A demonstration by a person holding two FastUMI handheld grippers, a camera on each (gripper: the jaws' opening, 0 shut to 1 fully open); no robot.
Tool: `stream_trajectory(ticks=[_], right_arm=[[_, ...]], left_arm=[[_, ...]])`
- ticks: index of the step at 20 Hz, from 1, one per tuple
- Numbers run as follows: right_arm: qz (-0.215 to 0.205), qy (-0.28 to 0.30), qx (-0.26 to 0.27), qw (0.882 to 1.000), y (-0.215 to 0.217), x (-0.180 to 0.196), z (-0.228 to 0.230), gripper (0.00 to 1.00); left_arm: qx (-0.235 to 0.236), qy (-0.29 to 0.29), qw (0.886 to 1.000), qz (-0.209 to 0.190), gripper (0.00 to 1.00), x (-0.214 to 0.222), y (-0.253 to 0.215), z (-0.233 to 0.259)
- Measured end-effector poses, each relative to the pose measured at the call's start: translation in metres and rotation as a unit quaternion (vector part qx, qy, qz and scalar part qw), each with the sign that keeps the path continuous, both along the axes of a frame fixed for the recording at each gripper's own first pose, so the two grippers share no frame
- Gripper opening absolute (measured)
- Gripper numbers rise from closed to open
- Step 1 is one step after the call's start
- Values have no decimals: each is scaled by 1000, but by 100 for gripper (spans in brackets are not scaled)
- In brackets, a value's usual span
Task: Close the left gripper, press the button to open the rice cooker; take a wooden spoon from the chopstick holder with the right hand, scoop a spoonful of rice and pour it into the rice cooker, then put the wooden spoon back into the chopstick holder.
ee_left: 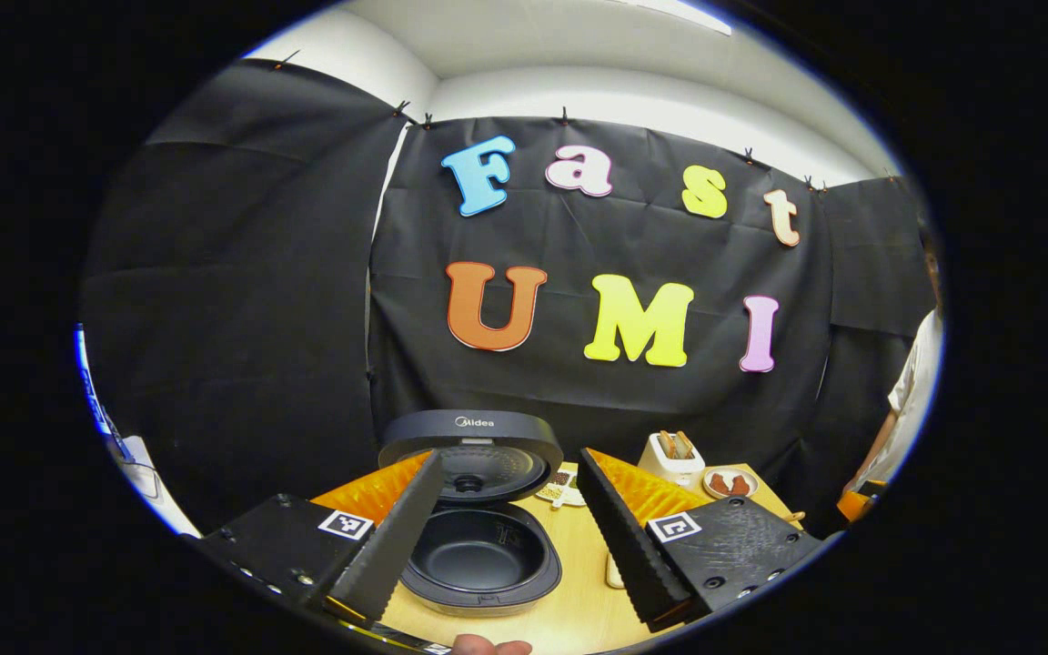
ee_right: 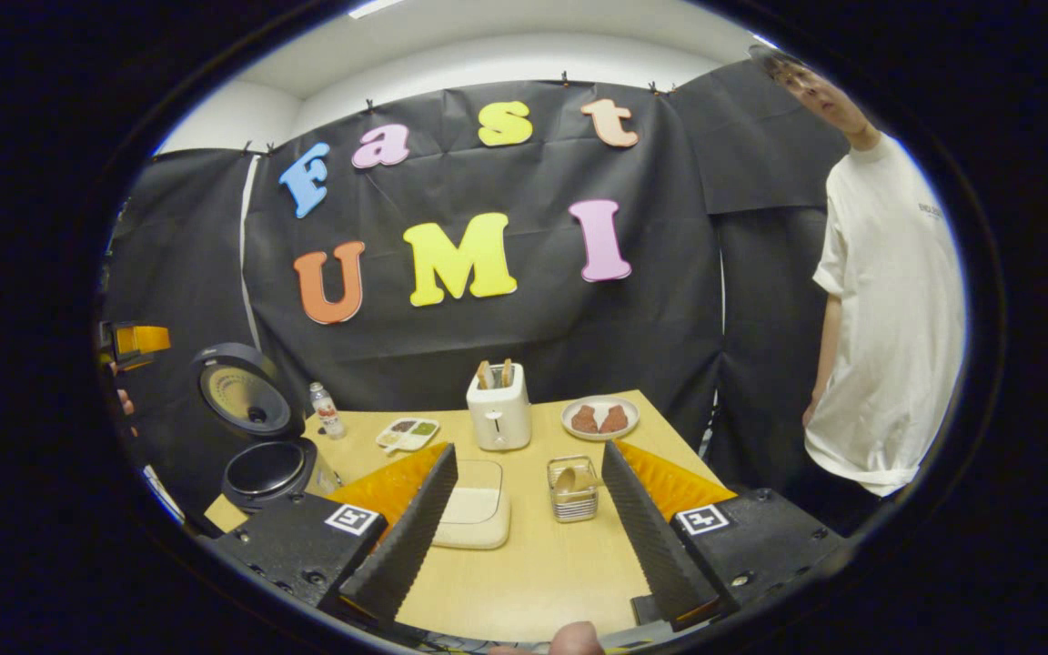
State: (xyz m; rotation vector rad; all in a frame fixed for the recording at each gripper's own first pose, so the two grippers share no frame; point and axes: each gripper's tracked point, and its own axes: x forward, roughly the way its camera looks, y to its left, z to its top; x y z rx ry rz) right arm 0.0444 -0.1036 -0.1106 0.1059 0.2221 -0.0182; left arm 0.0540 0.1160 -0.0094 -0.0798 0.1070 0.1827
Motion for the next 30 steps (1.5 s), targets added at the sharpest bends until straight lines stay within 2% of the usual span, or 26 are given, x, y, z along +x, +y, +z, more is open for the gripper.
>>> stream_trajectory(ticks=[5, 14, 16, 17, 18, 24, 26, 27, 29, 30], right_arm=[[-14, 28, 1, 1000, -15, 22, -44, 100], [-34, 71, 50, 996, -45, 64, -134, 100], [-40, 78, 73, 993, -51, 78, -150, 100], [-44, 83, 86, 992, -53, 85, -158, 94], [-46, 87, 95, 991, -57, 92, -167, 100], [-59, 93, 125, 986, -72, 157, -191, 100], [-58, 97, 133, 985, -76, 174, -195, 96], [-58, 100, 135, 984, -77, 182, -197, 82], [-54, 105, 146, 982, -76, 193, -198, 75], [-53, 106, 148, 982, -76, 198, -197, 80]], left_arm=[[21, -39, 999, -3, 94, -8, -12, 14], [45, -38, 998, -2, 94, -5, -27, 13], [48, -44, 998, -1, 94, 0, -34, 13], [52, -41, 998, 0, 94, 2, -37, 9], [55, -37, 998, 2, 94, 3, -39, 6], [65, -26, 997, 20, 94, 13, -49, 0], [64, -17, 997, 29, 94, 21, -48, -7], [64, -5, 997, 33, 94, 25, -46, -14], [62, 10, 997, 45, 95, 31, -43, -22], [57, 10, 997, 50, 95, 33, -41, -23]])
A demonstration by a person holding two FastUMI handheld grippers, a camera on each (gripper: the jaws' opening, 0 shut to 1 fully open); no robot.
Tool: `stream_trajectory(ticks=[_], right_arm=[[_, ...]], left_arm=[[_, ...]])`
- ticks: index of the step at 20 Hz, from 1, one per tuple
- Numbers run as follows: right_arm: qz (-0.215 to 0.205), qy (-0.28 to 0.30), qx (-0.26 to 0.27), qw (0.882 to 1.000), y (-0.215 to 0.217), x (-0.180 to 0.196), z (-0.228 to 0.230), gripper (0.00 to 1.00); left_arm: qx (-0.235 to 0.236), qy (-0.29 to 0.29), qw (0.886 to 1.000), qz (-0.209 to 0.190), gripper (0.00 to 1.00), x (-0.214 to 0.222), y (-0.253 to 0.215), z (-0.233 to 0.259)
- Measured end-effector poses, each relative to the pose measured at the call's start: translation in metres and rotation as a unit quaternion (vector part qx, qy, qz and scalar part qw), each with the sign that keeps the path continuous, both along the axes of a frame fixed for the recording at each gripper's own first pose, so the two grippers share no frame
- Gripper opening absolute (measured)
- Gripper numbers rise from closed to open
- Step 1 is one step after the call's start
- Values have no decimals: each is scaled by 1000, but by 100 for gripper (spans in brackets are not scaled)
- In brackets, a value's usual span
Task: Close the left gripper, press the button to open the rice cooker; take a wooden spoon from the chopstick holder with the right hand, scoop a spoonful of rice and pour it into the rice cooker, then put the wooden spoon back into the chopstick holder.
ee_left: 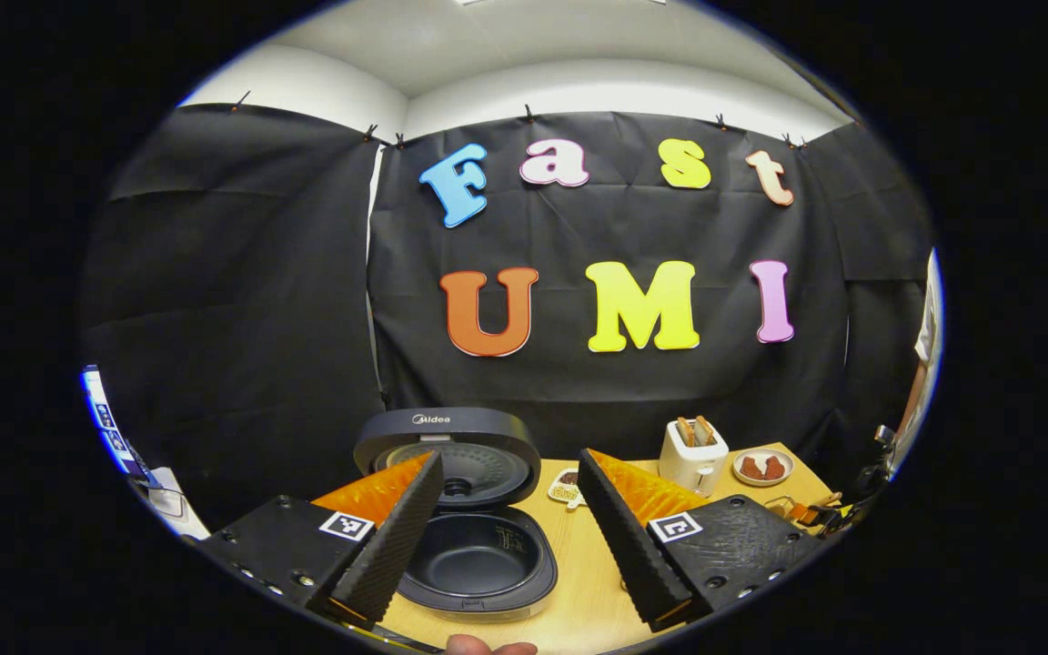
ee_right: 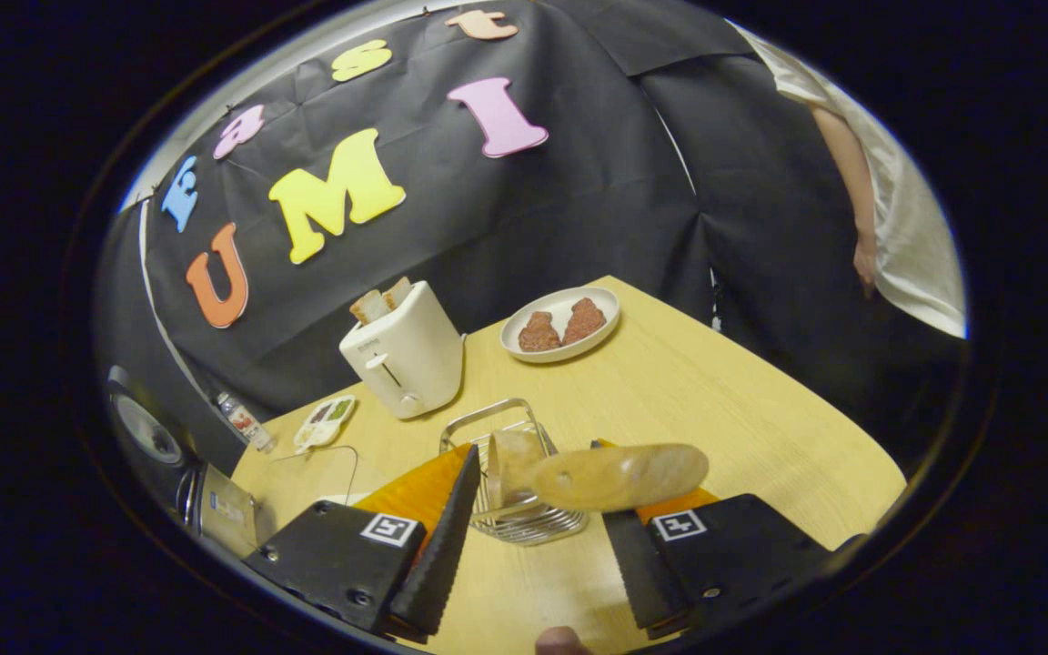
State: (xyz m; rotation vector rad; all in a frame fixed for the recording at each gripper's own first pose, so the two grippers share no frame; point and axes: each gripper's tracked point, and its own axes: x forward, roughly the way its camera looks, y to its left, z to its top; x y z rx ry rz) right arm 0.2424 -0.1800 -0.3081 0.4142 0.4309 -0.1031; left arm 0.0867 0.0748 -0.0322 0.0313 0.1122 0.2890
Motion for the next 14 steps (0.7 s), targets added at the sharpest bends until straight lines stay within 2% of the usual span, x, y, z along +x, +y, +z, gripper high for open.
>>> stream_trajectory(ticks=[1, 2, 3, 4, 7, 8, 9, 14], right_arm=[[0, -1, 0, 1000, 0, 3, 3, 64], [0, -2, 0, 1000, 0, 5, 5, 58], [2, -3, 1, 1000, 0, 6, 7, 59], [1, -2, 0, 1000, 0, 7, 7, 54], [3, -6, 1, 1000, -2, 12, 13, 23], [8, -6, 1, 1000, 0, 14, 16, 22], [16, -6, 2, 1000, 1, 17, 18, 27], [44, 12, 6, 999, 6, 30, 24, 19]], left_arm=[[-5, 0, 1000, 4, 95, 2, 1, 1], [-8, 1, 1000, 8, 95, 4, 2, 0], [-9, 5, 1000, 13, 95, 5, 3, -4], [-10, 7, 1000, 15, 95, 6, 3, -6], [-12, 8, 1000, 18, 95, 12, 3, -5], [-13, 7, 1000, 19, 95, 13, 3, -6], [-14, 7, 1000, 20, 94, 14, 2, -7], [-24, 4, 999, 32, 95, 17, 9, -8]])
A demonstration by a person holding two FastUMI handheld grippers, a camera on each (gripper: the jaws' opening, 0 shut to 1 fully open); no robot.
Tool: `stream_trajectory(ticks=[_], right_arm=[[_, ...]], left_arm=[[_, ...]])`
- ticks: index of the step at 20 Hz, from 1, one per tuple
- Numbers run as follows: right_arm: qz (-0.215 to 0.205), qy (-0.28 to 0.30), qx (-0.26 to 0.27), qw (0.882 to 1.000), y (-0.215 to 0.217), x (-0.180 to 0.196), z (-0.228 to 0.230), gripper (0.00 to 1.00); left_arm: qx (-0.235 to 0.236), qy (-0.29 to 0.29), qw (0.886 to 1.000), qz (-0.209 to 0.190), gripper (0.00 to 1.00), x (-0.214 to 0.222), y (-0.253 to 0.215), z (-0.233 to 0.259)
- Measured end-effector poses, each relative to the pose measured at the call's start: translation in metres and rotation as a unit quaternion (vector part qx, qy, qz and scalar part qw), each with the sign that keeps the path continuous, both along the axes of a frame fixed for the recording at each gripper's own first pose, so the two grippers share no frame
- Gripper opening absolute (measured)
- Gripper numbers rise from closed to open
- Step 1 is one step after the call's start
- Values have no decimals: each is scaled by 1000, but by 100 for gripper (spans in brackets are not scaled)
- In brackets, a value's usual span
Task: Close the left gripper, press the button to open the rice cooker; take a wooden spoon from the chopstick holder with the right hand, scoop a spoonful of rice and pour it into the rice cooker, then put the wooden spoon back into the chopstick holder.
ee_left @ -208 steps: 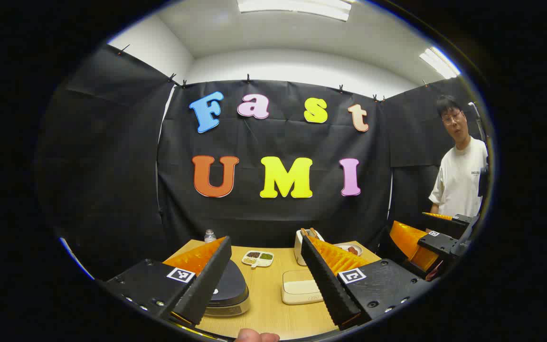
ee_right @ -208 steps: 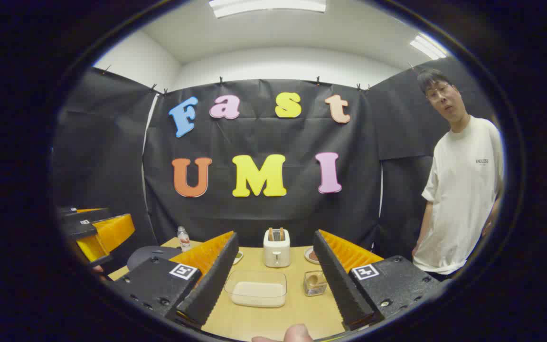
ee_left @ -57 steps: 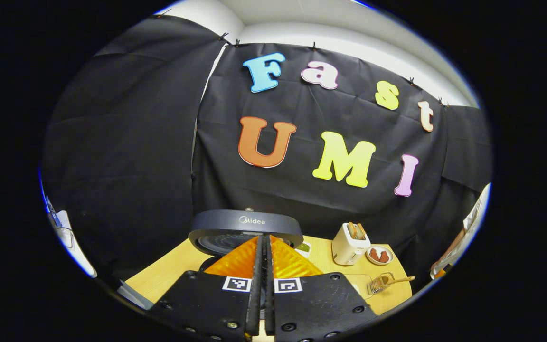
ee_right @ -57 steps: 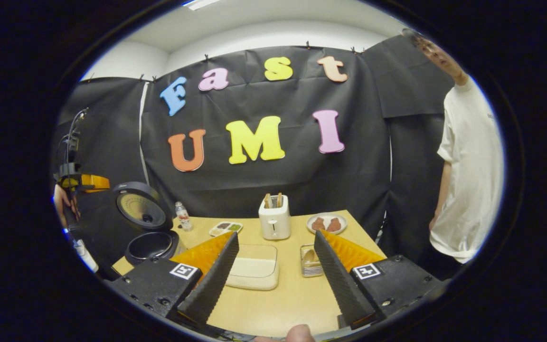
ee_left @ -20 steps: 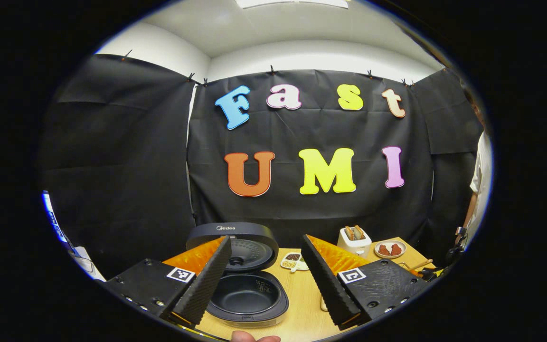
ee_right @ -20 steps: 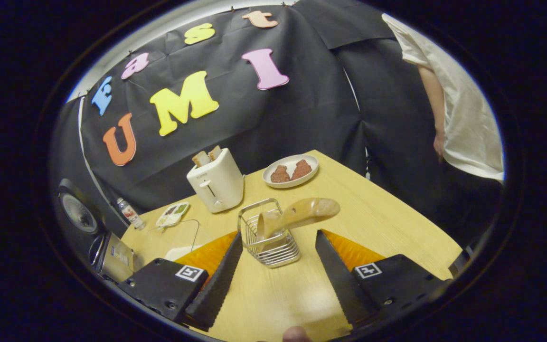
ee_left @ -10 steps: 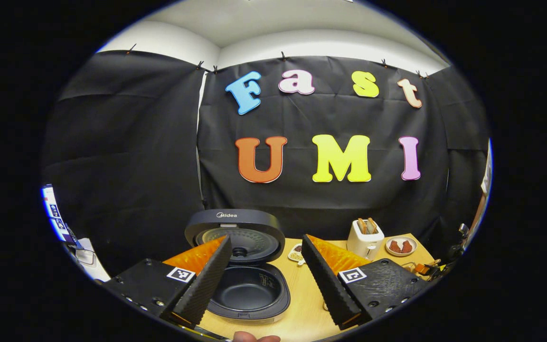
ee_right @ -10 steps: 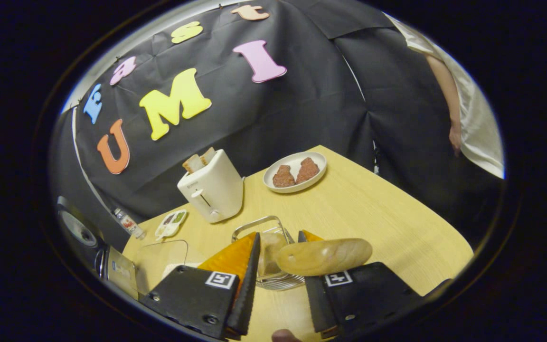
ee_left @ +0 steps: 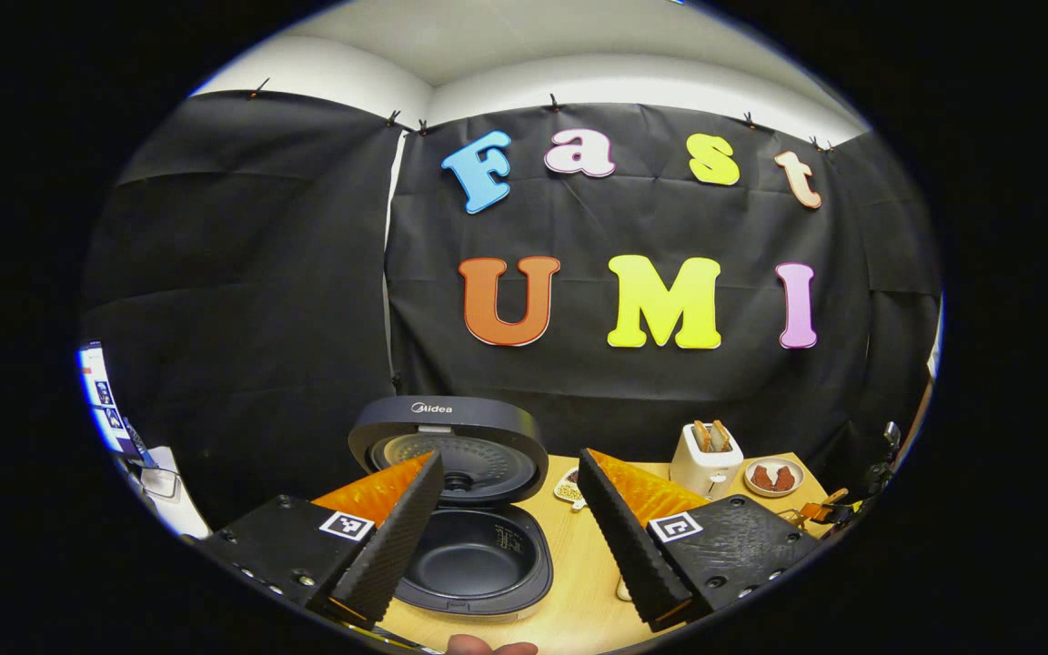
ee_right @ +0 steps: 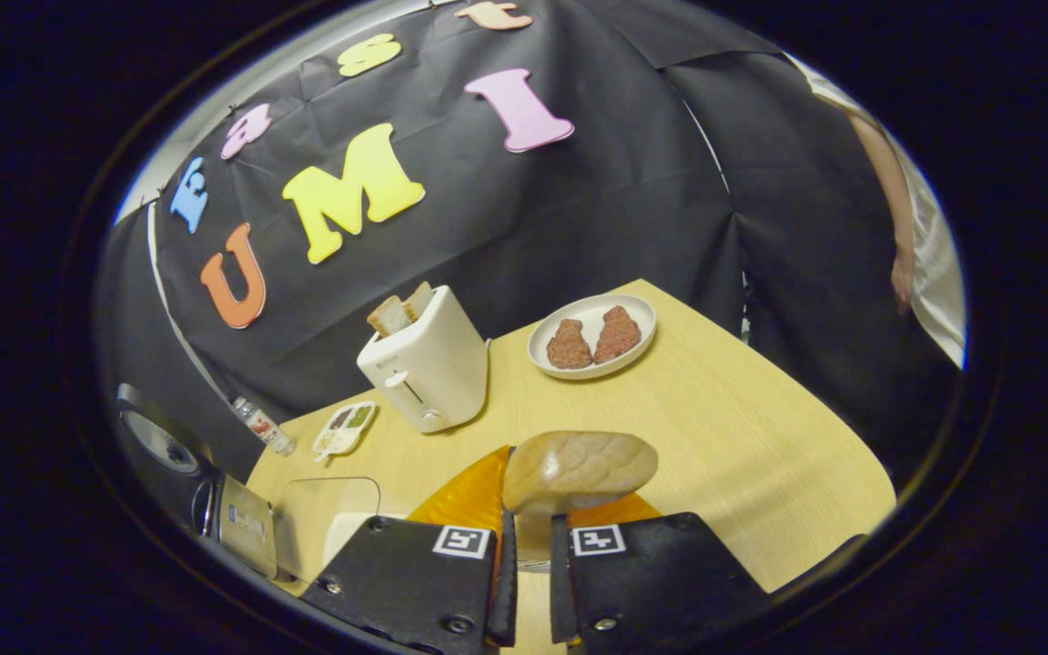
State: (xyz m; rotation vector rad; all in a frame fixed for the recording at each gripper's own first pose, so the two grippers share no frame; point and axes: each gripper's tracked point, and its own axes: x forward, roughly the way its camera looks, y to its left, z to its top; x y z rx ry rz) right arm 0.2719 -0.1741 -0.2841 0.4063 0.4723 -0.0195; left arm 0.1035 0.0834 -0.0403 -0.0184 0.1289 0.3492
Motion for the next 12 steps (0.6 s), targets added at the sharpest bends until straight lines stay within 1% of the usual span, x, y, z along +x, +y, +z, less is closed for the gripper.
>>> stream_trajectory(ticks=[3, 5, 8, 12], right_arm=[[11, 1, 0, 1000, -1, 3, 10, 13], [17, -3, -4, 1000, 0, 4, 21, 11], [19, -6, -15, 1000, -5, 1, 36, 11], [25, -23, -23, 999, -3, -1, 74, 11]], left_arm=[[2, -4, 1000, 8, 95, 0, 3, 0], [6, -3, 1000, 13, 95, -2, 3, -2], [10, -2, 1000, 19, 95, -10, 3, -6], [4, -5, 1000, 11, 95, -14, 0, -5]])
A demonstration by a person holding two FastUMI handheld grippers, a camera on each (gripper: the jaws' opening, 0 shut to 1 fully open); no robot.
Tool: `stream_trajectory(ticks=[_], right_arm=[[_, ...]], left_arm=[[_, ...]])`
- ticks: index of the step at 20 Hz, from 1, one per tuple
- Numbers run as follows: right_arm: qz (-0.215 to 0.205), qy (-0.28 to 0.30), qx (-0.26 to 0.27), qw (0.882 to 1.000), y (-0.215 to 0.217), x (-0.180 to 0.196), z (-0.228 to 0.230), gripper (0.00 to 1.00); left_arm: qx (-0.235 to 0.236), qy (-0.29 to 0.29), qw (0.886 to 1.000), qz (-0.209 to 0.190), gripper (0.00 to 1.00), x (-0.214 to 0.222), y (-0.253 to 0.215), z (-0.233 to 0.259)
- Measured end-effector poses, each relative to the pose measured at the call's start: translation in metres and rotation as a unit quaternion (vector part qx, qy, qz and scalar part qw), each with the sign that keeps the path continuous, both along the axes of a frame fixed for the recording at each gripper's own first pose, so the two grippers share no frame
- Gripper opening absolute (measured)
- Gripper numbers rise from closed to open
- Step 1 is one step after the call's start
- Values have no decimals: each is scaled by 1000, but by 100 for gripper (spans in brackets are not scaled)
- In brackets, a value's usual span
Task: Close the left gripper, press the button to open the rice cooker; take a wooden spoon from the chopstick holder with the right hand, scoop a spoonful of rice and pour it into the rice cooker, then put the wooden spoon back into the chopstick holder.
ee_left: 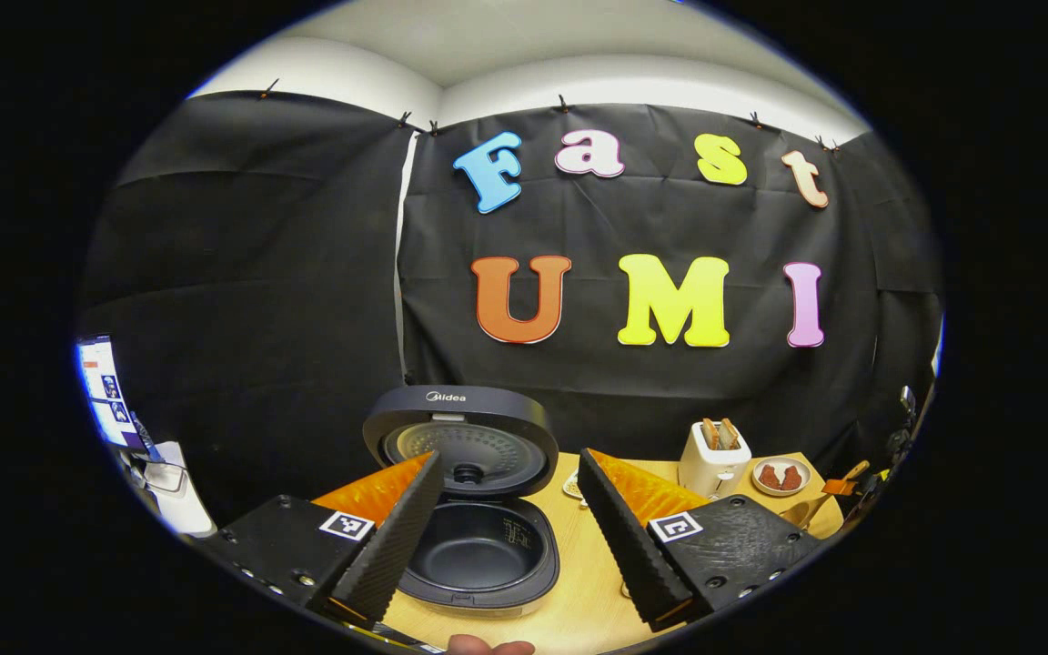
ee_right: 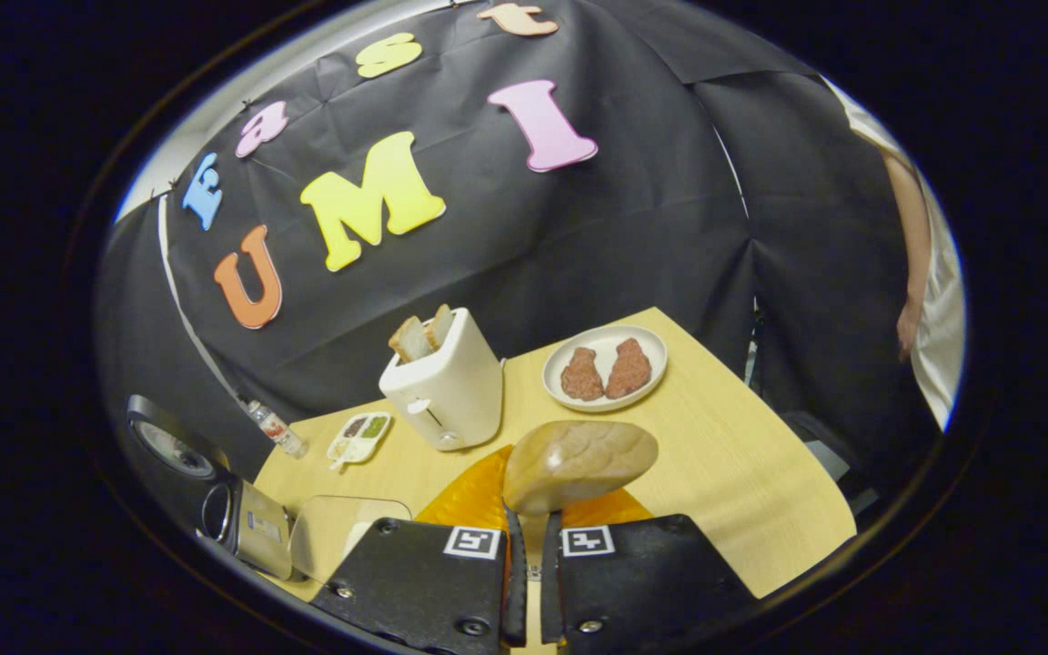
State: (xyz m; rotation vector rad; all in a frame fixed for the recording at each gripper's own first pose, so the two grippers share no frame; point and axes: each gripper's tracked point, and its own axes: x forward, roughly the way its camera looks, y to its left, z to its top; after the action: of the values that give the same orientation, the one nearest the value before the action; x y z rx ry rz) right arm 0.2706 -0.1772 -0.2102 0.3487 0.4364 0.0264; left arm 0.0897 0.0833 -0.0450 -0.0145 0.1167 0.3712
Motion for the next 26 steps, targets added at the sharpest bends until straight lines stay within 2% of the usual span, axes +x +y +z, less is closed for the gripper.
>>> stream_trajectory(ticks=[3, 6, 9, 11, 15, 19, 23, 26], right_arm=[[33, -21, -8, 999, 34, -2, 42, 11], [84, -41, 4, 996, 93, -14, 77, 11], [113, -29, 15, 993, 144, -25, 74, 11], [116, -12, -3, 993, 165, -26, 62, 11], [108, 27, -78, 991, 178, -24, 19, 11], [108, 55, -183, 976, 183, -13, -27, 11], [96, 43, -279, 955, 184, -7, -46, 11], [96, 31, -324, 940, 194, -4, -61, 11]], left_arm=[[1, -1, 1000, -9, 95, -3, 4, 0], [13, -4, 1000, -25, 95, -7, 12, 3], [21, -3, 999, -42, 95, -8, 27, 2], [13, -7, 998, -56, 95, -7, 36, 3], [6, -18, 994, -110, 95, 1, 39, 3], [17, -16, 988, -156, 94, 11, 45, -2], [20, -22, 990, -141, 94, 5, 58, -1], [3, -17, 994, -107, 94, -6, 72, -3]])
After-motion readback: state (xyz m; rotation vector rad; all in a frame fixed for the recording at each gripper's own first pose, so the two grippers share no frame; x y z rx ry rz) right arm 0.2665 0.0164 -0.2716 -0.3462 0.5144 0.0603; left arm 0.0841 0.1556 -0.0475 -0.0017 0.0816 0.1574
